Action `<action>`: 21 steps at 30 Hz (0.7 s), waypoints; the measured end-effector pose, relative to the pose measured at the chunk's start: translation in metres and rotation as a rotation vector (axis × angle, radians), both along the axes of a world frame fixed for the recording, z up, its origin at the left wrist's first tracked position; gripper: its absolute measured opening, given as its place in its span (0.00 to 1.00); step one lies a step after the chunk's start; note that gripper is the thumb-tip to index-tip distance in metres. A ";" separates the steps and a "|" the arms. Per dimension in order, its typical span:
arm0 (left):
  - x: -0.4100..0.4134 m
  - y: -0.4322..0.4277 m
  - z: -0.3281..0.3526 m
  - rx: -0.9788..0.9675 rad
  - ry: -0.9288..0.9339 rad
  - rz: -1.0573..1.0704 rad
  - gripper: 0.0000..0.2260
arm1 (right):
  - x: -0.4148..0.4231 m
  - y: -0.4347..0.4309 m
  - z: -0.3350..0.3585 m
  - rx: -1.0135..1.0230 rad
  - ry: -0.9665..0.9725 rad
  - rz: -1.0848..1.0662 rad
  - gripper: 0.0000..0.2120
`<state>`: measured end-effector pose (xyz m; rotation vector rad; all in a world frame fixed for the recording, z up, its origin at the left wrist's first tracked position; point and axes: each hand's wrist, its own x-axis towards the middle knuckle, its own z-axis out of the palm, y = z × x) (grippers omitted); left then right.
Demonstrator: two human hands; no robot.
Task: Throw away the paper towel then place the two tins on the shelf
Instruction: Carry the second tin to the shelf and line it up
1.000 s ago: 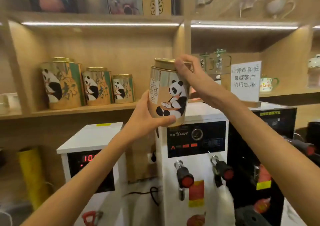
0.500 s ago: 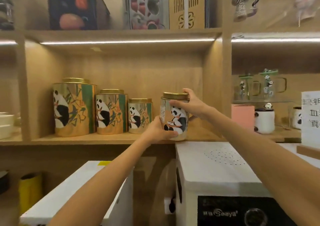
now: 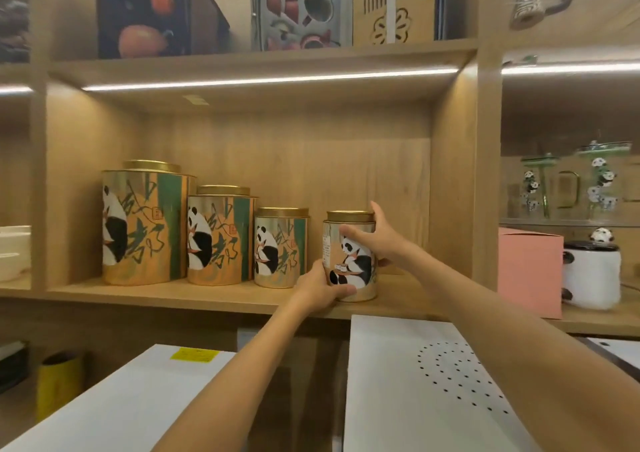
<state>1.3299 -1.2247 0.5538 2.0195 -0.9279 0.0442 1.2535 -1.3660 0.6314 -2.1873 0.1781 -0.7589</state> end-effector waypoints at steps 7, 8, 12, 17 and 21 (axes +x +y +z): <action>0.017 -0.006 -0.001 0.036 -0.035 0.120 0.25 | 0.011 -0.025 -0.026 0.019 0.156 0.119 0.51; 0.018 -0.007 -0.002 0.032 -0.038 0.126 0.25 | 0.011 -0.029 -0.031 0.008 0.236 0.112 0.49; 0.022 -0.008 -0.003 0.000 -0.024 0.157 0.29 | 0.009 -0.046 -0.050 -0.018 0.397 0.052 0.42; 0.025 -0.008 -0.006 -0.115 -0.053 0.231 0.30 | 0.003 -0.049 -0.072 -0.045 0.269 0.007 0.34; 0.026 -0.013 -0.010 -0.072 -0.104 0.236 0.24 | 0.006 -0.043 -0.079 -0.056 0.195 -0.035 0.32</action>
